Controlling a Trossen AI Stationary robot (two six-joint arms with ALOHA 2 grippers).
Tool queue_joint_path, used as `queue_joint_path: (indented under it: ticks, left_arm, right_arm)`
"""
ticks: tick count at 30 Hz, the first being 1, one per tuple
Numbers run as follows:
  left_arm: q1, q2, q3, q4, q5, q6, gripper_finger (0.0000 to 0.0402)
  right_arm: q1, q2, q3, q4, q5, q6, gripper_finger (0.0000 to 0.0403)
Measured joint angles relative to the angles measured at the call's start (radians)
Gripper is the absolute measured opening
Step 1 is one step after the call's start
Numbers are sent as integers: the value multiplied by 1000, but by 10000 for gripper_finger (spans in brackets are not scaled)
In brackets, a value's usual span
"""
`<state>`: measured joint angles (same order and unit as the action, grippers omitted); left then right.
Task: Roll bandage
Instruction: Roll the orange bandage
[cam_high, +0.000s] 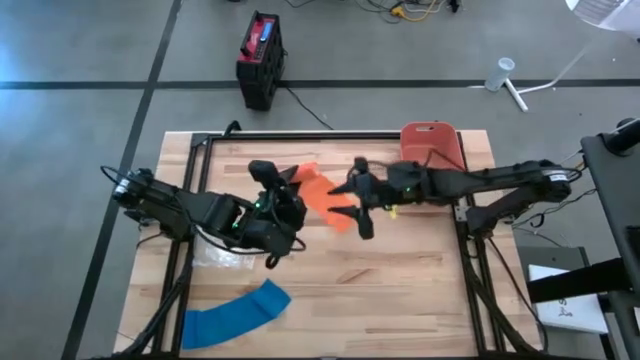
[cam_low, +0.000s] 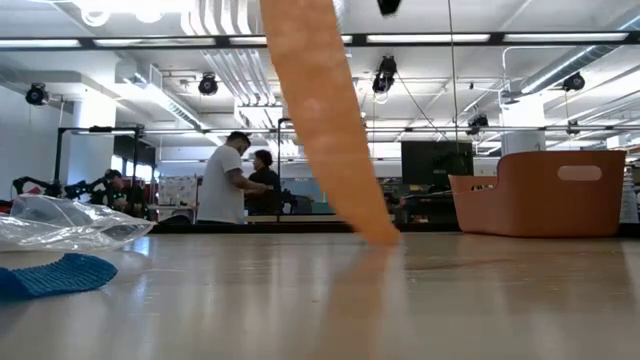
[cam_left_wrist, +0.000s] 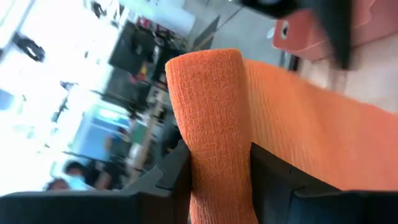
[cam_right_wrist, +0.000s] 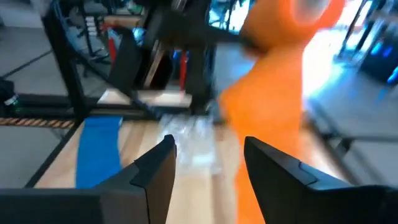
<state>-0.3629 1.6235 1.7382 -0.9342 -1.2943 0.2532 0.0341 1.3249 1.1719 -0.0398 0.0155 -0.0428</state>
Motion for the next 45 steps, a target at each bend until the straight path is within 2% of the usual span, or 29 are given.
queue_joint_path:
  ticks: [2, 6, 9, 16, 20, 24, 27, 34, 45]
  left_arm:
    - [-4, 32, 72, -1, -10, 69, 119]
    - [-8, 70, 144, -11, -52, 172, 119]
    - [-14, 91, 152, -3, -111, 224, 119]
    - [-28, 170, 153, 140, -143, 425, 119]
    - [-39, 226, 158, 164, -252, 550, 119]
    - [-72, 260, 165, 183, -243, 556, 119]
    - [-98, 276, 165, 205, -233, 539, 119]
    - [-139, 296, 161, 284, -162, 493, 119]
    - [-163, 297, 158, 310, -174, 489, 120]
  right_arm:
    - [-2, -22, 58, -59, 14, -65, 183]
    - [-2, -87, 99, -51, 15, -162, 177]
    - [-3, -128, 86, -40, 16, -154, 170]
    - [8, -143, 42, -61, 41, -115, 159]
    - [55, -169, 32, -115, 74, -146, 153]
    - [133, -223, -4, -117, 215, -175, 146]
    - [189, -258, -66, -45, 262, -165, 143]
    - [257, -275, -240, 182, 265, -84, 146]
    - [263, -244, -244, 258, 265, -32, 142]
